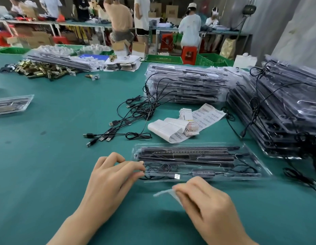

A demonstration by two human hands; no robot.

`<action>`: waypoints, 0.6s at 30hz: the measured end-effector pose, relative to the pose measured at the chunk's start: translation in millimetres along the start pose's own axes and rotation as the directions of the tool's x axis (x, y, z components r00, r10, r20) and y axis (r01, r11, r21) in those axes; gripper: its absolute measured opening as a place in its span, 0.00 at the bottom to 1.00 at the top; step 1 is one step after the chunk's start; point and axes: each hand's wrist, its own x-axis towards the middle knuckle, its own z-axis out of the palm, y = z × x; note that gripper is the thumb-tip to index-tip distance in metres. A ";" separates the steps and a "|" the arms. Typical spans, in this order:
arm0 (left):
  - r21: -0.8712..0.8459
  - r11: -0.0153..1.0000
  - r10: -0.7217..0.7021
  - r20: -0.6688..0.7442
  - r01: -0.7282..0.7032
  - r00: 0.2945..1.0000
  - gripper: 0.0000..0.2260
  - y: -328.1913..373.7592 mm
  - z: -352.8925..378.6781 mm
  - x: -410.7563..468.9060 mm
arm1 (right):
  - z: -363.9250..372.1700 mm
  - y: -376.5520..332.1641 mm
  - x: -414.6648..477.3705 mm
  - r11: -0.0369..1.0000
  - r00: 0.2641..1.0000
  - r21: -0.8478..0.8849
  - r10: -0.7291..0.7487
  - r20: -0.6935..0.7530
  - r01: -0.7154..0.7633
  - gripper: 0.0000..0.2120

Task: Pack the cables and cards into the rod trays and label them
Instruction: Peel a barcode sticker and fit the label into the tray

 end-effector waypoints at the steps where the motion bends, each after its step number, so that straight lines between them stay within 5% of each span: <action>1: -0.015 1.000 0.001 0.012 -0.001 1.000 0.09 0.0 0.0 -0.7 | -3.0 -3.5 1.8 0.968 0.985 0.181 0.173 0.004 -0.171 0.07; 3: -0.033 0.999 0.009 0.029 -0.008 1.000 0.09 -0.8 0.2 -1.5 | -5.1 -6.9 4.1 0.714 0.853 0.495 0.509 0.118 -0.494 0.06; 4: -0.036 0.999 0.012 0.037 -0.011 0.999 0.09 -1.4 0.2 -1.6 | -3.9 -6.8 3.8 0.564 0.777 0.580 0.593 0.210 -0.588 0.07; 6: -0.044 0.999 0.019 0.048 -0.017 0.999 0.10 -2.1 0.2 -0.9 | -2.1 -5.6 4.2 0.445 0.720 0.612 0.614 0.323 -0.654 0.13; 11: -0.037 0.999 0.038 0.092 -0.035 0.995 0.11 -4.7 -2.2 -1.1 | 0.9 -2.5 2.7 0.433 0.706 0.575 0.566 0.426 -0.694 0.18; 18: -0.115 0.992 -0.037 0.097 0.048 0.995 0.07 -8.8 -11.0 -4.5 | -9.8 2.0 2.9 0.668 0.689 0.284 0.480 0.542 -0.688 0.15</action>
